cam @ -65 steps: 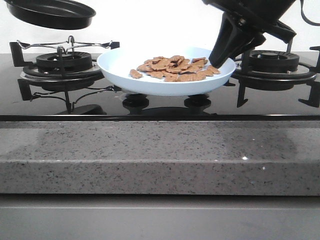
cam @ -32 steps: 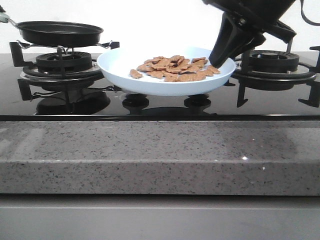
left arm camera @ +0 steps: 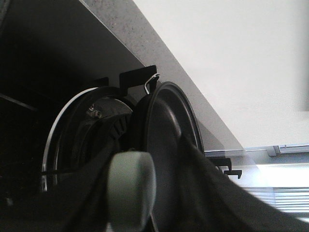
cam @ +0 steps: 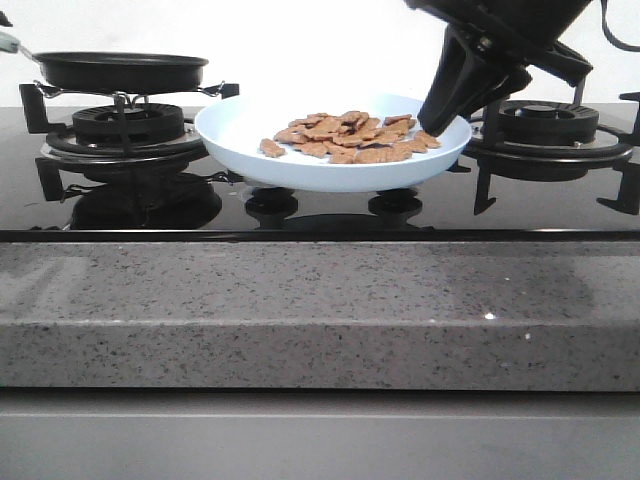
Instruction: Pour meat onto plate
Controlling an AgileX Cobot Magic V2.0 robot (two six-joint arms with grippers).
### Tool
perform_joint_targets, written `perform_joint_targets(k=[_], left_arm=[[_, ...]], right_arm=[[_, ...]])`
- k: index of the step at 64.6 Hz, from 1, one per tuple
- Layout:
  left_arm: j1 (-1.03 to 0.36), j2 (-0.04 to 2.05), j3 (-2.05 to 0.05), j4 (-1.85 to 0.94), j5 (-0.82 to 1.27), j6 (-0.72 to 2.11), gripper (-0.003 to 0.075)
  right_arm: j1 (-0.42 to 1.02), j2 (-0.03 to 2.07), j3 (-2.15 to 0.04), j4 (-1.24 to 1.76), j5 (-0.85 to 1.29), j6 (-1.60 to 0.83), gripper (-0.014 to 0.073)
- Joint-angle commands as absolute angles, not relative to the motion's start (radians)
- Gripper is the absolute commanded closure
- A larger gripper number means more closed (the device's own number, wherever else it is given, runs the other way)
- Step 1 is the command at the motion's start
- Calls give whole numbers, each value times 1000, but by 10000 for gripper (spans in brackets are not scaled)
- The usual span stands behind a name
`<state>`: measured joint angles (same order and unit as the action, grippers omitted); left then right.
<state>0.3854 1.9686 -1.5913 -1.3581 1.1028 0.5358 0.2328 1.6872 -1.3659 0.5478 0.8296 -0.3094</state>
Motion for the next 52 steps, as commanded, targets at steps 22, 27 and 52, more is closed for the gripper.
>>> perform_joint_targets(k=[22, 27, 52], left_arm=[[394, 1915, -1663, -1343, 1153, 566, 162], [394, 1911, -1721, -1253, 1162, 513, 164], [384, 1804, -1971, -791, 1199, 301, 165]], right_arm=[[231, 1634, -1387, 576, 801, -324, 706], [231, 1634, -1387, 576, 801, -324, 706], [231, 1634, -1387, 576, 801, -324, 706]])
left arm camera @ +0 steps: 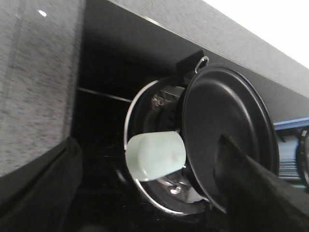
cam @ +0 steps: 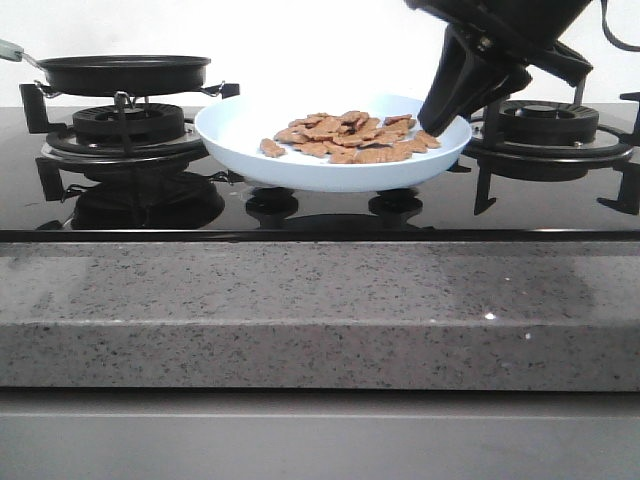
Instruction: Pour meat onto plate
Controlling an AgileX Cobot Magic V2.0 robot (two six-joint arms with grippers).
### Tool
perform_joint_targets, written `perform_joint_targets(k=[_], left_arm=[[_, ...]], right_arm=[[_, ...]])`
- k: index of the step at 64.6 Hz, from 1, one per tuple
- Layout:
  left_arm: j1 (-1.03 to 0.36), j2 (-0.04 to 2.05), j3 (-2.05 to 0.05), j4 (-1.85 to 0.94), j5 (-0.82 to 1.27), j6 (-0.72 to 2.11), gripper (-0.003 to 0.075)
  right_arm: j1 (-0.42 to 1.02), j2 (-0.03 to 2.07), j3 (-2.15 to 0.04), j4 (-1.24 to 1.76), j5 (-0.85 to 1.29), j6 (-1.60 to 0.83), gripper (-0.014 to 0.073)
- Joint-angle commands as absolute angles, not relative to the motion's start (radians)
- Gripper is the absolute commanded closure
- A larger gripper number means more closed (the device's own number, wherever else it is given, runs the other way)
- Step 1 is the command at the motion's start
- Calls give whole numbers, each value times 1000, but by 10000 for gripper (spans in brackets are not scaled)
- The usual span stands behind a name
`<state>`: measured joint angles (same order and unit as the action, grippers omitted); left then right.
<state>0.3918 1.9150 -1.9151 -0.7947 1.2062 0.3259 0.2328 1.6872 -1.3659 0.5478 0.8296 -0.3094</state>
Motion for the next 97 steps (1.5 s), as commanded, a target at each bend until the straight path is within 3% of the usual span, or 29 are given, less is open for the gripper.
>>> perform_joint_targets(k=[1, 11, 25, 46, 73, 97], left_arm=[[379, 1794, -1973, -782, 1197, 301, 165], [295, 1686, -1973, -605, 1197, 257, 167], [48, 1545, -1924, -288, 1188, 178, 167], [-284, 1262, -1592, -32, 1041, 36, 167], [-349, 921, -1110, -32, 908, 13, 167], [-349, 699, -892, -36, 857, 13, 167]], right_arm=[[231, 1634, -1387, 576, 801, -324, 706], [231, 1634, -1387, 576, 801, -324, 706], [231, 1634, -1387, 577, 801, -324, 706], [231, 1634, -1387, 577, 801, -324, 706], [231, 1634, -1387, 577, 801, -324, 706], [231, 1634, -1387, 577, 801, -324, 706]])
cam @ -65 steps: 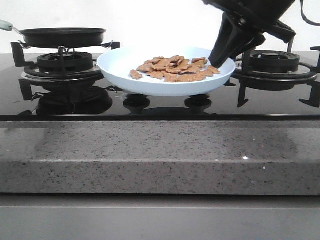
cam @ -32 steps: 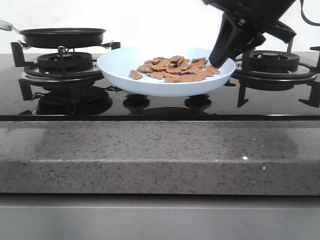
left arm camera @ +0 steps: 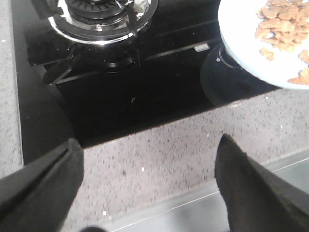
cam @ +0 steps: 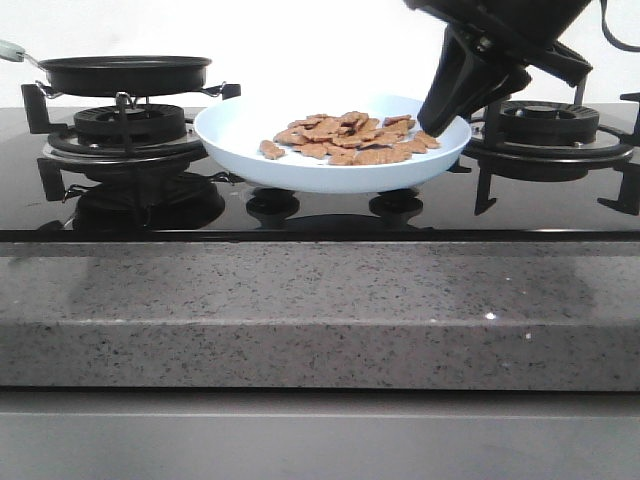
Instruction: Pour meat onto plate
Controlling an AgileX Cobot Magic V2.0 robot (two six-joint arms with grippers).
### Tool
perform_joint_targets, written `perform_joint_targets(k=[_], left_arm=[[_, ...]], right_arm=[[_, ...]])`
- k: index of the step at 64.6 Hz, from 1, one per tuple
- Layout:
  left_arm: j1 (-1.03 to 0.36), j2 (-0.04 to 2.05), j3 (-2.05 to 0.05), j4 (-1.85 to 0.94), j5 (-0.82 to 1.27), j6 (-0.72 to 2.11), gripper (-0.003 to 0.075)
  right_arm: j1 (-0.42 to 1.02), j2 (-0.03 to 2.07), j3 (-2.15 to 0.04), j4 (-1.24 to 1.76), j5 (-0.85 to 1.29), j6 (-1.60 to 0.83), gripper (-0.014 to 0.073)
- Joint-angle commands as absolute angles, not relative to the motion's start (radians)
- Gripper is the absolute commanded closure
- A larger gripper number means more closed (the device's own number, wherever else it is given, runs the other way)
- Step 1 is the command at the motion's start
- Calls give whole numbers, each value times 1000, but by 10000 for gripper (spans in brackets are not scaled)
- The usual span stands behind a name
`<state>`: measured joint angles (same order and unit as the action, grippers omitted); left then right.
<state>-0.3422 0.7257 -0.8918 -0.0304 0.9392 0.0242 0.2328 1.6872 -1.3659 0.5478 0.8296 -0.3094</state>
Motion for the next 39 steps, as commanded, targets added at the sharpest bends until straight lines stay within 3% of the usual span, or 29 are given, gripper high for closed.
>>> perform_joint_targets(k=[1, 39], left_arm=[[-349, 697, -890, -36, 857, 13, 167], [-349, 690, -879, -36, 857, 13, 167]], right_arm=[[231, 1634, -1387, 577, 801, -324, 706], [231, 1634, -1387, 577, 801, -324, 706]])
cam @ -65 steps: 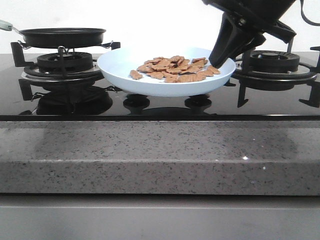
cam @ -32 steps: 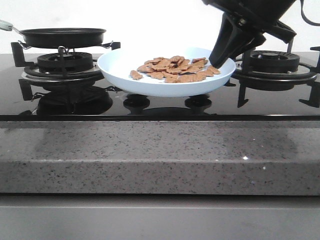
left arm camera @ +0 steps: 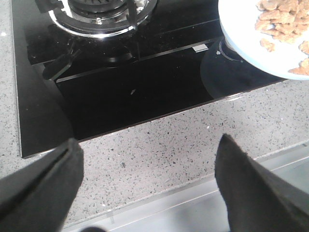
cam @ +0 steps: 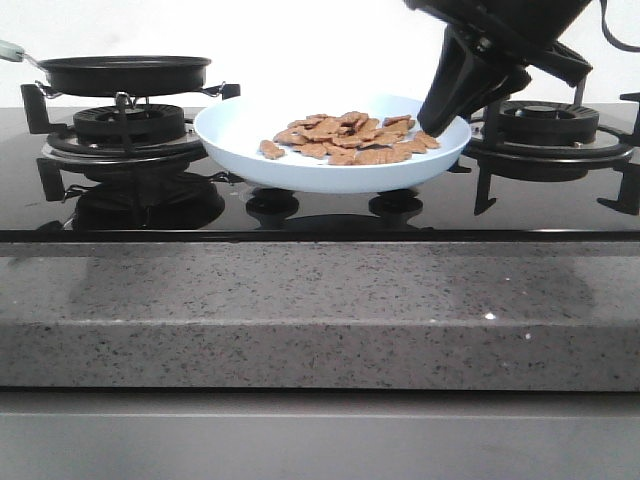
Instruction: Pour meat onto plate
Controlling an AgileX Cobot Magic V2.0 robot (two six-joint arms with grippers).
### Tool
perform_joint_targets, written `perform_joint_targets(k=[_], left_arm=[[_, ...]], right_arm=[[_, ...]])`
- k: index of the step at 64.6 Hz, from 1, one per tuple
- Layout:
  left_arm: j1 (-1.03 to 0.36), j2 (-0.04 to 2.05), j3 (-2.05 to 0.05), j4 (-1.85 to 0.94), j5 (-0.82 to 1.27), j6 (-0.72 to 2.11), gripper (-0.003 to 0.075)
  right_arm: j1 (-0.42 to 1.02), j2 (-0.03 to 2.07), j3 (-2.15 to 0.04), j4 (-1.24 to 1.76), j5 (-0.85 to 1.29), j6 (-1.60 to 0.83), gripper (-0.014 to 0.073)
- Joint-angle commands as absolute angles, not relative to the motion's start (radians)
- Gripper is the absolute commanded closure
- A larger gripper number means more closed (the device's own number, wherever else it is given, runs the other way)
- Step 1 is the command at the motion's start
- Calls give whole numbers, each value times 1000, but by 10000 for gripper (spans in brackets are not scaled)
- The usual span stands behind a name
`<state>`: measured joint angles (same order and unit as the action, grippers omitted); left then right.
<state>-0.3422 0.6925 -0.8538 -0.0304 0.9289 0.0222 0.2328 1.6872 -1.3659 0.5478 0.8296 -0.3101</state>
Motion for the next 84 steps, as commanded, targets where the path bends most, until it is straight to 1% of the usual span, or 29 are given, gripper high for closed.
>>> perform_joint_targets(k=[1, 13, 30, 51, 72, 78, 84], left_arm=[[-349, 690, -879, -36, 857, 13, 167], [-349, 690, -879, -36, 857, 13, 167], [-349, 690, -879, -36, 857, 13, 167], [-349, 690, -879, -38, 857, 13, 167], [-349, 690, -879, -38, 857, 13, 167], [-349, 690, -879, -38, 857, 13, 167], [-349, 690, -879, -38, 857, 13, 167]], right_arm=[[231, 1634, -1387, 577, 801, -324, 706], [230, 1634, -1399, 577, 805, -324, 706], [208, 1661, -1567, 582, 846, -323, 706], [117, 1847, -1807, 586, 924, -284, 706], [106, 2014, -1960, 654, 916, -284, 705], [106, 2042, -1975, 663, 904, -284, 687], [106, 2057, -1975, 662, 899, -284, 643]])
